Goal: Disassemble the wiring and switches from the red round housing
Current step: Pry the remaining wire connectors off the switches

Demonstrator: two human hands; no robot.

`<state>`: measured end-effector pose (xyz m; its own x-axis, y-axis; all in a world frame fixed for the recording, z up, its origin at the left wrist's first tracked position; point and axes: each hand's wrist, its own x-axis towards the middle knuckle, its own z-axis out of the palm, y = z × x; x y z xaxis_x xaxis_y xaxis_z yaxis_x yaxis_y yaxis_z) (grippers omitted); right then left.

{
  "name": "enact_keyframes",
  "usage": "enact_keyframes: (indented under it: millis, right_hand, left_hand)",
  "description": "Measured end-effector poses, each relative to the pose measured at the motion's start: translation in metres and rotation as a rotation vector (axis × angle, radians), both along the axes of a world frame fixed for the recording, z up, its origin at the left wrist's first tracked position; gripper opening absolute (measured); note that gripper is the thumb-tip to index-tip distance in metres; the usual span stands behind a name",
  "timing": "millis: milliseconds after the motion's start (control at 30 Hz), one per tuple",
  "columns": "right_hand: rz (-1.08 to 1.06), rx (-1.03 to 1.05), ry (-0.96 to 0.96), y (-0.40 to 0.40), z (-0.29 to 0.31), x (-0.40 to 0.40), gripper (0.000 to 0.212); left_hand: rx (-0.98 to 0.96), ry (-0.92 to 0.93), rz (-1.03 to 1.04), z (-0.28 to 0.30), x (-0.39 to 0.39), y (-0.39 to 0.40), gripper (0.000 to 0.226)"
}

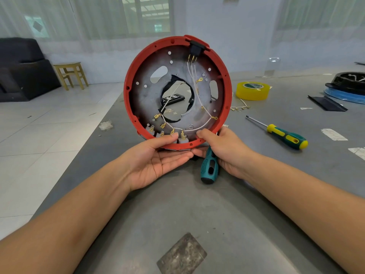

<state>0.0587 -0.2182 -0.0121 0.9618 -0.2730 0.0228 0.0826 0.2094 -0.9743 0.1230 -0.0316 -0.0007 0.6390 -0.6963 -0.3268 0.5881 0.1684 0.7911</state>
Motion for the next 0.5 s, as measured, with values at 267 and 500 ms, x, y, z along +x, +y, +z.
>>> enact_keyframes:
  millis: [267,500]
  right_hand:
    - [0.009,-0.02,0.011,-0.0034,-0.0027,0.0022,0.011]
    - [0.004,-0.032,0.016,-0.0035,-0.0034,0.0031,0.013]
  left_hand:
    - [-0.021,0.034,0.001,-0.0004,-0.0011,0.0009,0.043]
    - [-0.003,0.021,0.084,-0.0016,-0.0062,-0.0028,0.057]
